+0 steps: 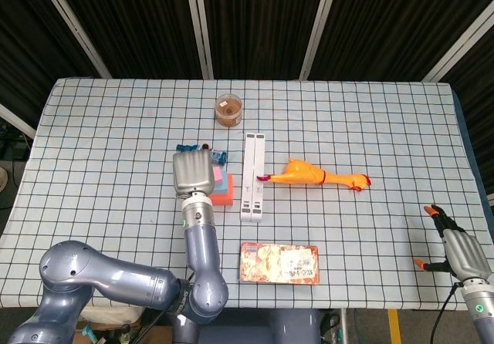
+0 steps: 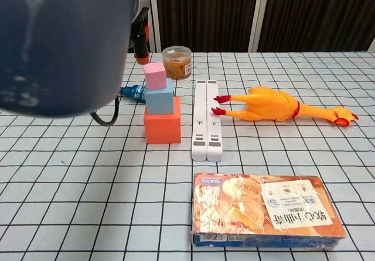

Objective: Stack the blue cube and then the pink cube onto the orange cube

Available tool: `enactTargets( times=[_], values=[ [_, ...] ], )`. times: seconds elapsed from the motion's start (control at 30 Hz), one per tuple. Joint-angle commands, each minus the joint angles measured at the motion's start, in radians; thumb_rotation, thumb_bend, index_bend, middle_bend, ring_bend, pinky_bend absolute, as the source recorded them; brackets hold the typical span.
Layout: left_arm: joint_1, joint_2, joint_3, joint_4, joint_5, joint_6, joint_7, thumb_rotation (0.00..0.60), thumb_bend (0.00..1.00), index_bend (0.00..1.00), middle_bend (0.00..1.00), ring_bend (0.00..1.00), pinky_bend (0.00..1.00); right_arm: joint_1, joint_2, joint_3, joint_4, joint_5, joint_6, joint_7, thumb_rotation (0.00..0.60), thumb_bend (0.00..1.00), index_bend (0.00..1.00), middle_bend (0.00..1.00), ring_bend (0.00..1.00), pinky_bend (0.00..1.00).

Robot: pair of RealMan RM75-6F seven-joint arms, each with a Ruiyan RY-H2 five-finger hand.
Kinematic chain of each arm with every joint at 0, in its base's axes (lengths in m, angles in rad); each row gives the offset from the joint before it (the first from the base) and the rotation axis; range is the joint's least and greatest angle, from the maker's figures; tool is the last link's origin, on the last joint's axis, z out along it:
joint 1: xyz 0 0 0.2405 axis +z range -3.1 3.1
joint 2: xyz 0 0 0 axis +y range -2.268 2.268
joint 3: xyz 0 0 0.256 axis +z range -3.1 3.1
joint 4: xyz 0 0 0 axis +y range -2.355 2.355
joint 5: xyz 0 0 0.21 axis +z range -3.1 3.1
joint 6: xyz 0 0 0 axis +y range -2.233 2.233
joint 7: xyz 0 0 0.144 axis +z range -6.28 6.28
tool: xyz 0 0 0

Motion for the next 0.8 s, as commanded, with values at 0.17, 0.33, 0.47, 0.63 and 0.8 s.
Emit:
enactTargets(
  times=[0.17, 0.33, 0.47, 0.63, 0.8],
  values=[
    [0.088, 0.21, -0.028, -0.349, 0.059, 0.101, 0.037, 0.6, 0.38, 0.25, 0.9, 0.73, 0.76, -0.002, 0.003, 0.0, -0.003, -0.004, 0.007, -0.001, 0.6, 0.04, 0.08, 0.05, 0.15, 0.25],
    [0.228, 0.379, -0.007, -0.624, 0.101, 0.044, -0.021, 0.6, 0.38, 0.23, 0.83, 0.63, 0.7, -0.003, 0.002, 0.0, -0.011, -0.004, 0.013, -0.016, 0.6, 0.04, 0.08, 0.05, 0.15, 0.25],
    [0.356, 0.491, 0.095, -0.641, 0.217, -0.106, -0.141, 0.6, 0.38, 0.19, 0.7, 0.5, 0.6, -0.003, 0.002, 0.0, -0.018, -0.001, 0.013, -0.029, 0.6, 0.04, 0.08, 0.05, 0.15, 0.25],
    [0.625, 0.702, 0.395, -0.641, 0.642, -0.348, -0.419, 0.6, 0.33, 0.12, 0.45, 0.28, 0.38, -0.007, 0.005, 0.001, -0.032, -0.001, 0.026, -0.043, 0.6, 0.04, 0.08, 0.05, 0.15, 0.25],
    [0.87, 0.874, 0.654, -0.58, 1.065, -0.379, -0.707, 0.6, 0.3, 0.09, 0.3, 0.13, 0.19, -0.013, 0.008, 0.006, -0.037, 0.005, 0.041, -0.05, 0.6, 0.04, 0.08, 0.05, 0.15, 0.25]
  ],
)
